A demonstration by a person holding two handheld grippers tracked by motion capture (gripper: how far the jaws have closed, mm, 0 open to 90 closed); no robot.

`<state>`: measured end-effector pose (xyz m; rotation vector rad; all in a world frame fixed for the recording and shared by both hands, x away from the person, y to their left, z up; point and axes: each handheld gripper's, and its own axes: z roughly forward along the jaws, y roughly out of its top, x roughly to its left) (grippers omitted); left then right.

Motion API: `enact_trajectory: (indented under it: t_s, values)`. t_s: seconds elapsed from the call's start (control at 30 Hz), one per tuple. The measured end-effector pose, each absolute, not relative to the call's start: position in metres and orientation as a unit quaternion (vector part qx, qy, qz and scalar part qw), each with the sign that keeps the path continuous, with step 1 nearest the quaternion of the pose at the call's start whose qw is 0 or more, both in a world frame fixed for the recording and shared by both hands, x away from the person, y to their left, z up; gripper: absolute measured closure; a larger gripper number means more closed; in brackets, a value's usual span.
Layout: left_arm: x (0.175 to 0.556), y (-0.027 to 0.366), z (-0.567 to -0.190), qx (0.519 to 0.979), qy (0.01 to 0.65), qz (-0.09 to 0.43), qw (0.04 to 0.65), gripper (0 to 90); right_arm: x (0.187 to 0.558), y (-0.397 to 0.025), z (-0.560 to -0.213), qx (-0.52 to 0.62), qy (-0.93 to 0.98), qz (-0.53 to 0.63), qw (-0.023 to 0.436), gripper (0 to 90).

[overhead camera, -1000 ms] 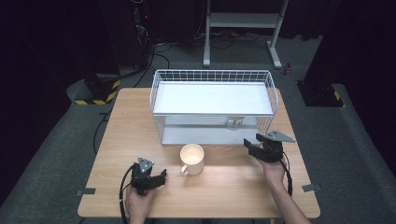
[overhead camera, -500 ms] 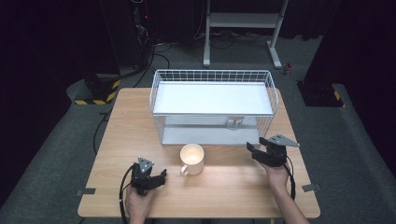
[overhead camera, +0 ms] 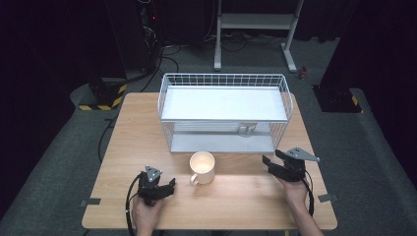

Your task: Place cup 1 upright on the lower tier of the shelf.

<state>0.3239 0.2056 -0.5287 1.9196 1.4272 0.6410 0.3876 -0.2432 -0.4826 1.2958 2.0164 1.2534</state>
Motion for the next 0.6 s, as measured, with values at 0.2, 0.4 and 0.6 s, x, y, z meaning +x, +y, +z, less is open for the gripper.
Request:
enact_trajectory:
  t_s: [0.2,0.4,0.6]
  values:
    - [0.324,0.206,-0.529,0.732,0.545,0.244,0.327,22.3,0.381,-0.247,-0.486,0.466,0.728,0.454,0.215,37.2]
    - [0.324,0.206,-0.529,0.732,0.545,0.244,0.327,22.3,0.375,-0.251,-0.490,0.470,0.728,0.449,0.217,37.1]
    - [0.324,0.206,-0.529,0.733,0.545,0.245,0.327,22.3,0.371,-0.256,-0.493,0.475,0.726,0.446,0.219,37.0]
